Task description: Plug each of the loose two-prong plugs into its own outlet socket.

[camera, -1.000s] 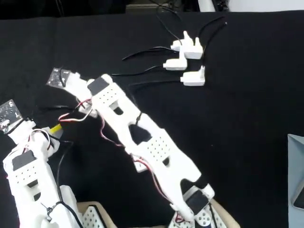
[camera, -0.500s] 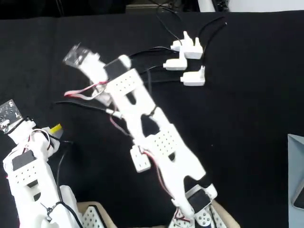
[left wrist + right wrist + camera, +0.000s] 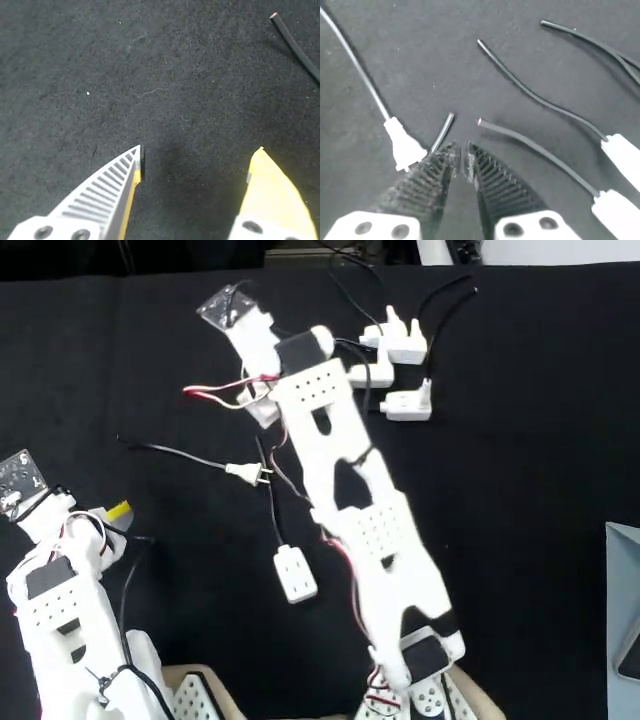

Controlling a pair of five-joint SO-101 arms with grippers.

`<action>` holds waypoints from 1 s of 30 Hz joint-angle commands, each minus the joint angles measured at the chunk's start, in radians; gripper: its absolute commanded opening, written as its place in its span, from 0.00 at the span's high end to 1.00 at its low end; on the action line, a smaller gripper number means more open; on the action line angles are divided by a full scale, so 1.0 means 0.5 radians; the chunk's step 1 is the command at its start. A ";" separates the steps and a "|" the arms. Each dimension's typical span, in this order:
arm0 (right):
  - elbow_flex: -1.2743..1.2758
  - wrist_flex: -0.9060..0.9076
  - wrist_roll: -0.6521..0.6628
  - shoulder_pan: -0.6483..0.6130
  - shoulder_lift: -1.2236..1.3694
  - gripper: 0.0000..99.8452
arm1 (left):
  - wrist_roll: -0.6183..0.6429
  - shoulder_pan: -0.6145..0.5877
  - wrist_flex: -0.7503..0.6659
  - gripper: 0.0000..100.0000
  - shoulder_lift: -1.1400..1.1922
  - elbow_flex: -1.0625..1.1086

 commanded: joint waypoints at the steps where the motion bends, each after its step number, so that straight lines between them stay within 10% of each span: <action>1: 0.407 0.080 -0.028 -0.015 -0.450 0.99 | -0.006 0.029 -0.046 0.67 -0.025 -0.121; 30: 2.137 -0.988 0.018 -0.537 -0.907 0.83 | -0.006 0.029 -0.046 0.67 -0.028 -0.121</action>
